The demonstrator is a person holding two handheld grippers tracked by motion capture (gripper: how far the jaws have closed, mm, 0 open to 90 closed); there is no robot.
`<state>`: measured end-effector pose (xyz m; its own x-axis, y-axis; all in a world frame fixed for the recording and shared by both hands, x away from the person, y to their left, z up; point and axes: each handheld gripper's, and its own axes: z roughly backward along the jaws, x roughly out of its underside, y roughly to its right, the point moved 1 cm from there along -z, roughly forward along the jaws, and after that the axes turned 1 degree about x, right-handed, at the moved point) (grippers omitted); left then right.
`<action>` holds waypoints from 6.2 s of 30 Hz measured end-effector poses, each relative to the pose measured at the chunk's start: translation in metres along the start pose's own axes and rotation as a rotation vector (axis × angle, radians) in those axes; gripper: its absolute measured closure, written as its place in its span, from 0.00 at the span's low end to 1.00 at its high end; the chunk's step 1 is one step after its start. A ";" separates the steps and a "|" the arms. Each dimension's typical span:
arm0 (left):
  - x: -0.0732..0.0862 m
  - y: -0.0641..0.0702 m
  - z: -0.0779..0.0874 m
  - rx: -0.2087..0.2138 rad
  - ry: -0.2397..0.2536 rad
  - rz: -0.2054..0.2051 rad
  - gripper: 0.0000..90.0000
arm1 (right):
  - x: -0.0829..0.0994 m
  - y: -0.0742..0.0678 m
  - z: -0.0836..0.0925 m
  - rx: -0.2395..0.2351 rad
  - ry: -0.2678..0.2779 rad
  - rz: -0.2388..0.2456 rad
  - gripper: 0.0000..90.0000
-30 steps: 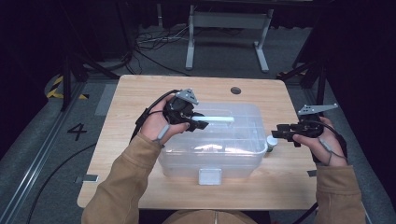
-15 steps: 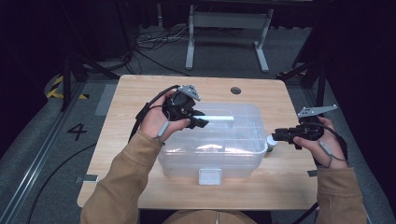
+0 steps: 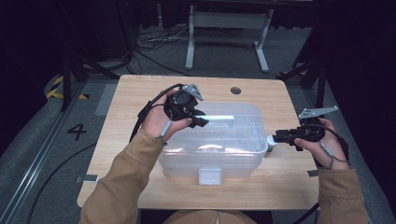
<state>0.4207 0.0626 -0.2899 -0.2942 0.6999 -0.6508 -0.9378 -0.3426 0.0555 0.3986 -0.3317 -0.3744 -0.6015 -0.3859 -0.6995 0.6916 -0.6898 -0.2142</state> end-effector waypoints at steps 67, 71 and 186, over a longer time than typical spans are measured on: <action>-0.030 -0.037 0.013 0.023 -0.018 0.058 0.73 | 0.002 -0.035 -0.015 -0.239 -0.028 0.220 1.00; -0.029 -0.035 0.013 0.009 -0.011 0.054 0.73 | 0.001 -0.035 -0.015 -0.237 -0.023 0.226 1.00; 0.120 -0.015 0.037 -0.212 0.428 0.330 1.00 | -0.033 -0.046 -0.004 0.006 0.345 0.073 1.00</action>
<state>0.3927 0.1745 -0.3410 -0.4228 0.2336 -0.8756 -0.7387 -0.6485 0.1836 0.3876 -0.2846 -0.3443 -0.3789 -0.2052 -0.9024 0.7246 -0.6723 -0.1514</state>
